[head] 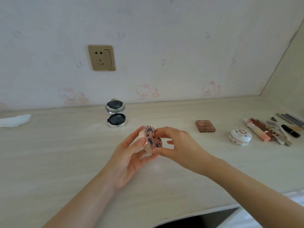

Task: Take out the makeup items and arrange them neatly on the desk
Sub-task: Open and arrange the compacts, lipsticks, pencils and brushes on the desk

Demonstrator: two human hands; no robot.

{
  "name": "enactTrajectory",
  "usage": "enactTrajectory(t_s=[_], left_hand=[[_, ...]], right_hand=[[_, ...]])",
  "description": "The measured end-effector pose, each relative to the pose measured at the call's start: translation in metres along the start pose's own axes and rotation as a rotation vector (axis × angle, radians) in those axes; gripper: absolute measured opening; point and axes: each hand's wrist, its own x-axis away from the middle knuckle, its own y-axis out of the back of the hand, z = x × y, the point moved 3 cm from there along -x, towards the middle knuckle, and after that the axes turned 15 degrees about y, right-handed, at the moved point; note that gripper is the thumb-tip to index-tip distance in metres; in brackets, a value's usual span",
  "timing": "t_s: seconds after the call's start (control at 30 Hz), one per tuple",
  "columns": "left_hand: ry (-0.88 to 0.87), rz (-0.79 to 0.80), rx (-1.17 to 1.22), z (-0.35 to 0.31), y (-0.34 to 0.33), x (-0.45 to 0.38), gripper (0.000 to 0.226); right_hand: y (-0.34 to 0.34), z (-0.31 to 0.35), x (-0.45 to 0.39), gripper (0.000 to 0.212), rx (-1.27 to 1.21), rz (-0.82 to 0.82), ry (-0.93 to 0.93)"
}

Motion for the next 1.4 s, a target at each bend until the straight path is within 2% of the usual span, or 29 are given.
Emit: enactTrajectory(t_s=[0.17,0.33,0.43,0.5,0.63,1.03,1.2,1.4], left_hand=[[-0.045,-0.01,0.022,-0.004,0.007,0.004,0.047],[-0.052,0.015,0.03,-0.004,0.012,0.007,0.049],[-0.033,0.04,0.04,0.001,0.012,0.007,0.047],[-0.017,0.051,0.039,0.003,0.011,0.007,0.046],[-0.01,0.046,0.031,0.004,0.01,0.005,0.046],[-0.047,0.048,0.011,0.001,0.008,0.008,0.049],[-0.042,0.081,0.006,0.001,0.006,0.01,0.048],[-0.049,0.09,0.019,-0.002,0.004,0.009,0.045]], right_hand=[[-0.007,0.02,-0.011,0.065,-0.037,0.041,0.07],[-0.006,0.031,-0.02,0.068,0.116,0.075,0.137],[-0.005,0.032,-0.021,0.069,0.113,0.1,0.126],[-0.004,0.033,-0.022,0.062,0.131,0.136,0.142],[0.001,0.036,-0.023,0.032,0.121,0.167,0.178],[0.006,0.036,-0.026,0.025,0.044,0.274,0.206],[0.015,0.029,-0.029,0.037,0.02,0.307,0.173],[0.028,0.018,-0.033,0.031,-0.061,0.148,0.105]])
